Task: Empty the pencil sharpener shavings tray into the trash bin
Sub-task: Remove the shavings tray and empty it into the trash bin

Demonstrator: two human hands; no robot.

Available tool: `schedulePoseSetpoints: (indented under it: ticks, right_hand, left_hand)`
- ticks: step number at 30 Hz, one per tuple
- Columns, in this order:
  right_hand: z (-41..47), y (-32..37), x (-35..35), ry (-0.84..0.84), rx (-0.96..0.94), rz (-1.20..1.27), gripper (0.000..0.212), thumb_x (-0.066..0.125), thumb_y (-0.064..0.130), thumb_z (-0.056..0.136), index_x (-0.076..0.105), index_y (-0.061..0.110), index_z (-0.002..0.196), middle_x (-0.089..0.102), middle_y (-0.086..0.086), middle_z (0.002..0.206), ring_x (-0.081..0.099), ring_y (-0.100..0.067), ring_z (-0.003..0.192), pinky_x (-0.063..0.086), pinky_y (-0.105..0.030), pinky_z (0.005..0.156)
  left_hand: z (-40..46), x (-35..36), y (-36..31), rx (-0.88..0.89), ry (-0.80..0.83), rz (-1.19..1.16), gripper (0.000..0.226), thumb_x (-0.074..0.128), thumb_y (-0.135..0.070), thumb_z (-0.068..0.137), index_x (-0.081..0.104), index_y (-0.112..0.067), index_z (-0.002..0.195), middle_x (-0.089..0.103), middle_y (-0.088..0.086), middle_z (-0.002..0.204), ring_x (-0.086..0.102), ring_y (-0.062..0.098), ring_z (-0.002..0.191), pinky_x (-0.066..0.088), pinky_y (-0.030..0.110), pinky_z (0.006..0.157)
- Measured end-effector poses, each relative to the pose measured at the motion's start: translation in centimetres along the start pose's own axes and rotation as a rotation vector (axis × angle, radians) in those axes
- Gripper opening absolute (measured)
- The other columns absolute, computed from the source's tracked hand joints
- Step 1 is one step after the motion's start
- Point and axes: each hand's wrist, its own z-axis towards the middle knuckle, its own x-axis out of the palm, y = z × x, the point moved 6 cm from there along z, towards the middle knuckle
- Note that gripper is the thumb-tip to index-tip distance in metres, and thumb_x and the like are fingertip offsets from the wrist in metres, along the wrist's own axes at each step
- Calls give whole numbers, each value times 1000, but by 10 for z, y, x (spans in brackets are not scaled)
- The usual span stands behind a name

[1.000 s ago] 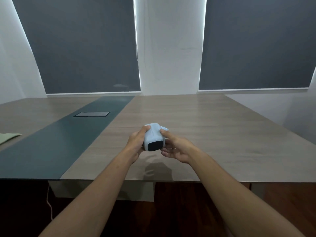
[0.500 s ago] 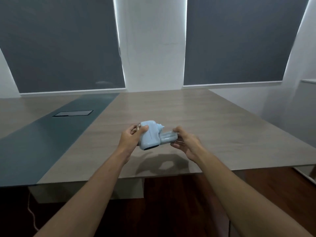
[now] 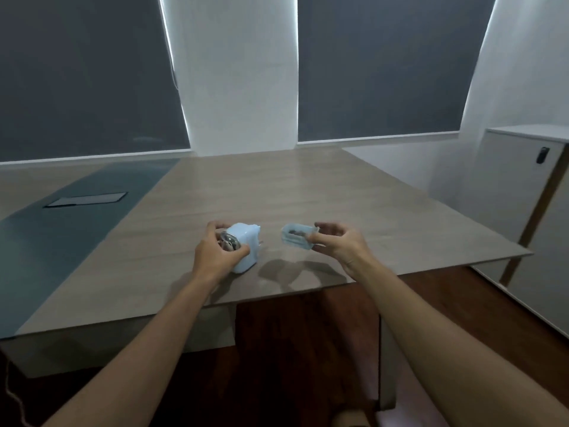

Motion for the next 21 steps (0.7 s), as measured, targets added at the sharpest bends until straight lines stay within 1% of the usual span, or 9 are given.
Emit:
schedulePoseSetpoints:
  ticks: [3, 5, 8, 10, 12, 15, 16, 19, 21]
  right_hand:
    - [-15, 13, -22, -27, -38, -81, 47, 87, -3, 63, 69, -2, 107, 73, -17, 98, 73, -26, 86, 60, -41, 84]
    - [-29, 23, -43, -58, -53, -109, 46, 87, -3, 64, 69, -3, 106, 73, -18, 98, 72, -29, 88, 59, -44, 86]
    - [-56, 39, -86, -156, -69, -171, 45, 87, 0, 66, 69, -5, 107, 70, -24, 104, 71, -33, 92, 58, -48, 87]
    - [-79, 51, -121, -241, -82, -189, 45, 87, 2, 67, 68, -7, 106, 69, -23, 102, 70, -32, 90, 58, -48, 85]
    - [-98, 59, -152, -306, -95, -229, 42, 88, 5, 67, 69, -5, 103, 69, -17, 96, 71, -27, 84, 61, -43, 80]
    - [-139, 62, -222, -443, -118, -370, 35, 89, 12, 65, 70, 7, 94, 69, -3, 83, 69, -13, 74, 62, -32, 71]
    - [-153, 57, -246, -473, -109, -398, 36, 89, 12, 65, 70, 8, 94, 69, -3, 83, 69, -13, 75, 62, -32, 71]
    - [-192, 27, -311, -561, -48, -428, 35, 90, 9, 63, 69, 10, 92, 70, -12, 91, 70, -16, 75, 62, -30, 66]
    - [-216, 2, -350, -627, 10, -480, 35, 91, 14, 61, 68, 17, 87, 71, -9, 91, 71, -14, 77, 62, -29, 67]
  left_hand:
    - [-3, -1, -13, 13, -44, 113, 69, 85, -31, 60, 53, -18, 120, 63, 9, 112, 61, 31, 104, 48, 35, 84]
    - [-13, -3, -42, 142, -170, 172, 70, 80, -39, 66, 54, -14, 126, 60, 14, 123, 53, 34, 116, 42, 39, 96]
    - [-38, 15, -106, 440, -311, 237, 53, 66, -34, 72, 60, -8, 118, 62, 16, 121, 53, 37, 114, 35, 38, 102]
    - [-65, 47, -143, 571, -297, 177, 43, 61, -29, 73, 63, -8, 111, 64, 15, 113, 56, 36, 106, 35, 35, 98]
    - [-91, 83, -166, 611, -209, 73, 37, 60, -26, 74, 63, -10, 107, 66, 13, 105, 58, 32, 97, 42, 35, 90]
    - [-151, 164, -186, 585, 42, -111, 32, 59, -28, 75, 62, -15, 104, 64, 8, 95, 58, 24, 86, 51, 40, 73]
    - [-172, 190, -187, 562, 124, -148, 32, 58, -28, 75, 62, -16, 105, 64, 8, 94, 59, 24, 84, 53, 41, 72]
    - [-233, 263, -177, 494, 318, -197, 33, 58, -26, 77, 63, -16, 108, 62, 7, 97, 62, 24, 89, 53, 44, 81]
    - [-268, 308, -160, 407, 438, -178, 35, 60, -25, 79, 62, -18, 113, 60, 4, 103, 61, 21, 96, 53, 42, 86]
